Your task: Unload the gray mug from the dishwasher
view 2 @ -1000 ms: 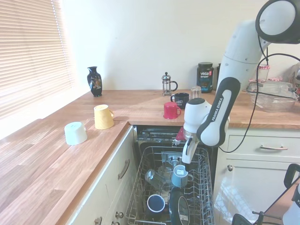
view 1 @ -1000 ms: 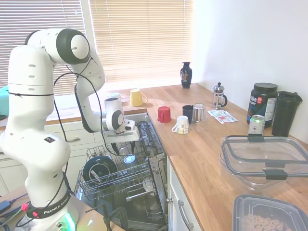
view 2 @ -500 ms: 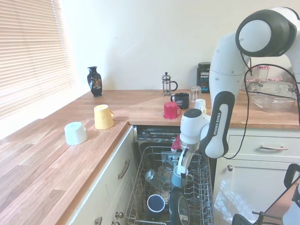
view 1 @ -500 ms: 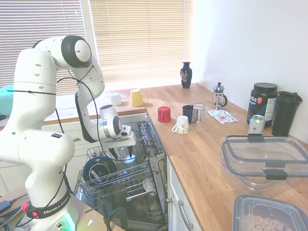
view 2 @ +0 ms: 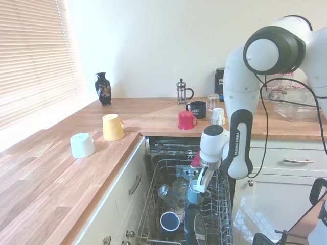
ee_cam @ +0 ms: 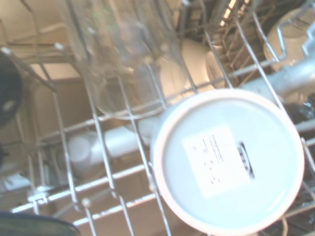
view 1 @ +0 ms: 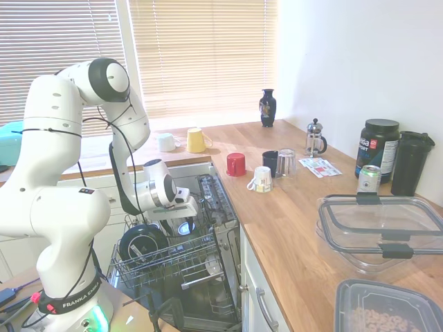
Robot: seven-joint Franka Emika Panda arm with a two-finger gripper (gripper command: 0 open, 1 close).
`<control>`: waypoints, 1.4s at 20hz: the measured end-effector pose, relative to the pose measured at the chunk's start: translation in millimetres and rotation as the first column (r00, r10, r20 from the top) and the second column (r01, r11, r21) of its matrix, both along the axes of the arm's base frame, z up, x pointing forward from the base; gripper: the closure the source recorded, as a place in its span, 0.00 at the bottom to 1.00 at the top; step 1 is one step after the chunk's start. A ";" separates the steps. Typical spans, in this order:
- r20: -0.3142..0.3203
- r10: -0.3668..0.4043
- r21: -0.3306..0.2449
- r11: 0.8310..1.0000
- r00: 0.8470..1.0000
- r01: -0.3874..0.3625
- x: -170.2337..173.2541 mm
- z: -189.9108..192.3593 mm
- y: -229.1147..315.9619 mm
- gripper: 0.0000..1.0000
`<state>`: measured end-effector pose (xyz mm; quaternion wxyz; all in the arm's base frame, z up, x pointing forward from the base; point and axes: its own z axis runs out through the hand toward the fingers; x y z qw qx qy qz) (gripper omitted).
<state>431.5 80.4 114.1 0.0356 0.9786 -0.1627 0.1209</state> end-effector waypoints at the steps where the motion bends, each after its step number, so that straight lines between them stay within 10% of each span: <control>1: -0.003 0.004 0.001 1.000 1.000 -0.004 -1.8 -5.0 -0.7 0.00; 15: 0.001 0.027 -0.007 1.000 1.000 -0.027 34.6 -58.1 -14.2 0.00; 16: 0.001 0.030 -0.006 1.000 1.000 -0.030 35.4 -59.7 -13.0 1.00; 28: 0.003 0.038 0.009 0.999 0.999 -0.038 36.1 -62.3 -6.9 1.00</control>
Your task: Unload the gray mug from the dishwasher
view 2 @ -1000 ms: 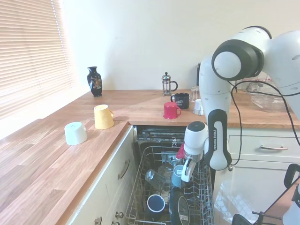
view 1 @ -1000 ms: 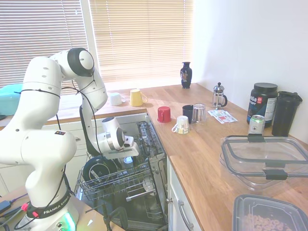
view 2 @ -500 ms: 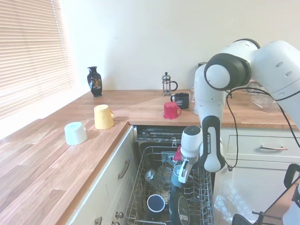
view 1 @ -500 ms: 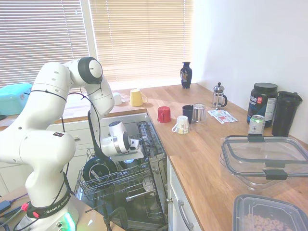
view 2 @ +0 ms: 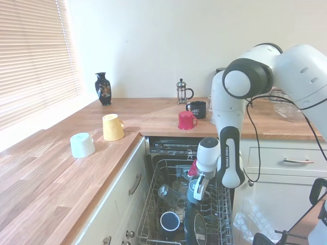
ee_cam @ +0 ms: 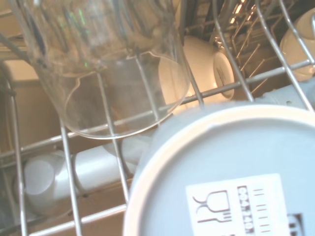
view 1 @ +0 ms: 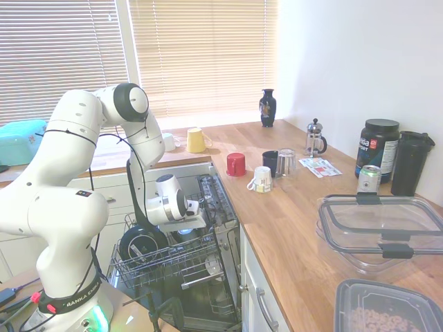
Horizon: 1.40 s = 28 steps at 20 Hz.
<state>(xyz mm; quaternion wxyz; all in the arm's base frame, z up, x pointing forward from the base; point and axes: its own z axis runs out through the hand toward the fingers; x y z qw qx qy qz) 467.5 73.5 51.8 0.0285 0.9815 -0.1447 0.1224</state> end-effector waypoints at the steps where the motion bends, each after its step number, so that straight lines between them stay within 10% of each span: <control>1: 0.000 0.000 0.000 1.000 1.000 0.000 0.0 -0.1 0.0 1.00; 28: 0.031 -0.020 -0.013 1.000 0.999 0.020 -2.8 37.1 1.6 1.00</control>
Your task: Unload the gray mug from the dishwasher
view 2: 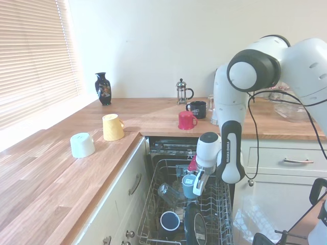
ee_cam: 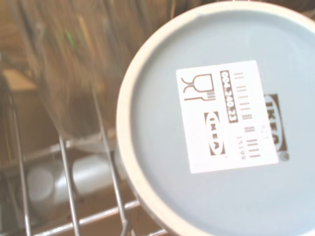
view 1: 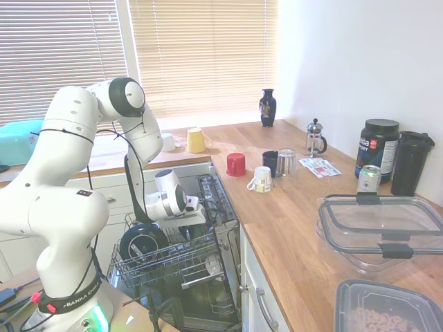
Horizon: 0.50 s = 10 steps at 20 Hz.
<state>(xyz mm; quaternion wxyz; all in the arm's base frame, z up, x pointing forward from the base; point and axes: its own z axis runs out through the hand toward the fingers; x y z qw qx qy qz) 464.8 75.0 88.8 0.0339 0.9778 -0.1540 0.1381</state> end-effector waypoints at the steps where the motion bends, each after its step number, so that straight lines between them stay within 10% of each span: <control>1: 0.006 0.001 -0.002 1.000 1.000 -0.001 -3.8 7.4 1.2 1.00; 10: 0.034 -0.038 -0.008 0.999 0.999 0.038 -53.6 62.5 18.5 1.00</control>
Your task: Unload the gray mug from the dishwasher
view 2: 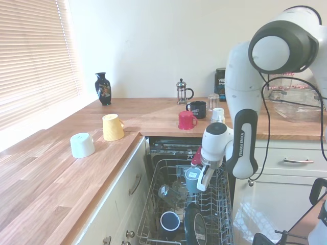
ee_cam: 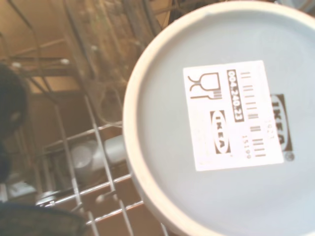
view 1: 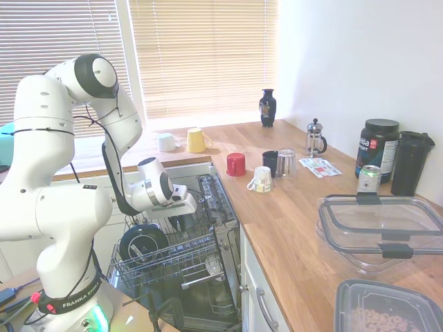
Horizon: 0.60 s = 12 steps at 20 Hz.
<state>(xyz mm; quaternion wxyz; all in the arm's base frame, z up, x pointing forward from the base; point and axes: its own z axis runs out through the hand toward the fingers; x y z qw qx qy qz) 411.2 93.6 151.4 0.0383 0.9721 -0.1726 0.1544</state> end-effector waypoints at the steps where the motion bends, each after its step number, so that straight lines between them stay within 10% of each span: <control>1: 0.005 -0.011 0.003 1.000 1.000 0.011 -3.0 8.3 0.1 1.00; 12: 0.097 -0.119 0.057 0.992 0.988 0.114 10.8 103.2 6.4 1.00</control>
